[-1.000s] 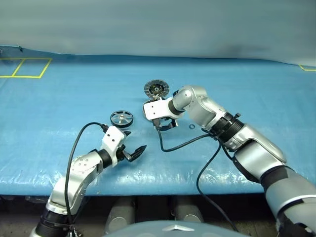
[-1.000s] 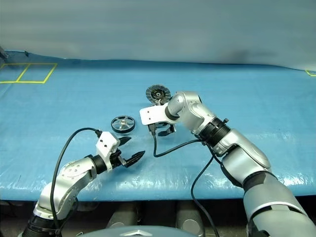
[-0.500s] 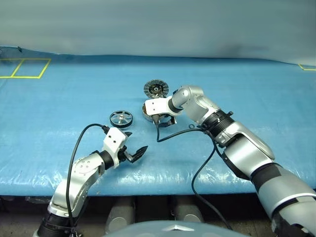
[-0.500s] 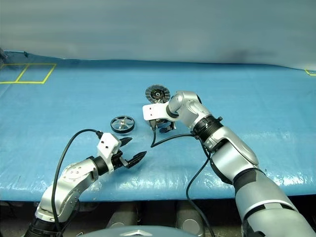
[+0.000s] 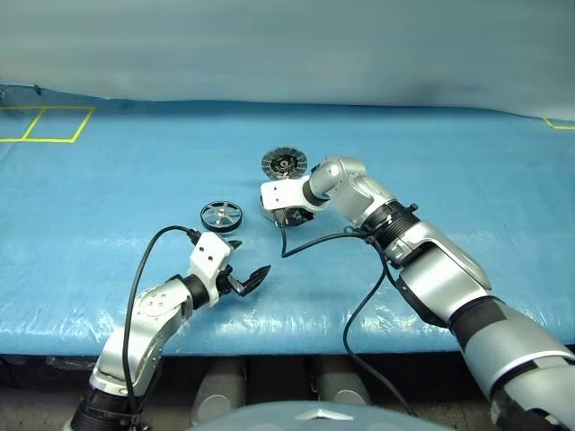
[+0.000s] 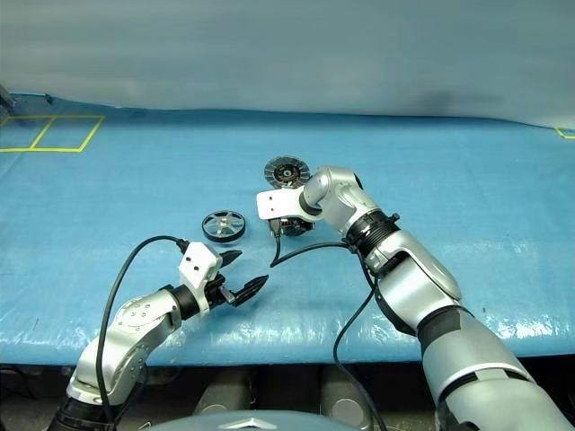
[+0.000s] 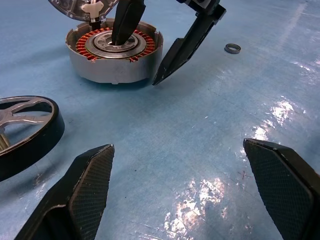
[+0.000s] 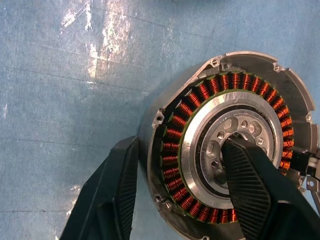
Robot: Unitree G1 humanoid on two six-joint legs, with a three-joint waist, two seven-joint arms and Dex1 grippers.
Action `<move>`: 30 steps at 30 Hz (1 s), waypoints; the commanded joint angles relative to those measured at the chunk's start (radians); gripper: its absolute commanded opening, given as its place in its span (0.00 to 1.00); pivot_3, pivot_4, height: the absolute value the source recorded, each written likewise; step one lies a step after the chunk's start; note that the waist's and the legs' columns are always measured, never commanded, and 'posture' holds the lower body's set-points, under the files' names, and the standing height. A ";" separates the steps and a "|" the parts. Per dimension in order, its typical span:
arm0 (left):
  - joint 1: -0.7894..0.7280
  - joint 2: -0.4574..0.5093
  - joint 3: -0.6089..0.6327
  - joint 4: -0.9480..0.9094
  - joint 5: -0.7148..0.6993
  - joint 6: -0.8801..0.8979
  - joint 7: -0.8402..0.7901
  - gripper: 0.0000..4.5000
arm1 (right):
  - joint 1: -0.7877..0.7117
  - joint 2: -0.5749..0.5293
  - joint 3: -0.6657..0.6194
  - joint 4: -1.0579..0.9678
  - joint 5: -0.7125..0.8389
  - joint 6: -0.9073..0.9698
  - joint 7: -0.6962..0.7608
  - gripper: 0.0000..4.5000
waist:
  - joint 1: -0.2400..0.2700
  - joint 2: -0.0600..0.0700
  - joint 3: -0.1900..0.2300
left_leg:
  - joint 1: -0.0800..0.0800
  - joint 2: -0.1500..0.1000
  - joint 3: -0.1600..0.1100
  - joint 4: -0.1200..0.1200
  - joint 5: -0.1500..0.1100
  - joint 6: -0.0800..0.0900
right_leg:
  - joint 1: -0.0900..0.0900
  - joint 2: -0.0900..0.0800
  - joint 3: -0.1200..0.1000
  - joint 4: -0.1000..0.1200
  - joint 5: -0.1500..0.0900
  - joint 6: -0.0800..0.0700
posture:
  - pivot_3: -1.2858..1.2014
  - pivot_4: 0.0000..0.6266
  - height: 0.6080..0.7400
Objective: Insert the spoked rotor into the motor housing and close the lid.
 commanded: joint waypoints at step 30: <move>0.120 0.096 0.022 -0.050 0.064 -0.283 -0.105 1.00 | 0.486 -0.094 0.050 -0.900 -0.092 0.544 0.076 0.48 | 0.005 -0.001 -0.003 | 0.001 0.000 -0.001 0.000 0.000 0.000 | 0.002 -0.001 0.000 0.000 -0.006 -0.001 | 0.52 0.24 1.00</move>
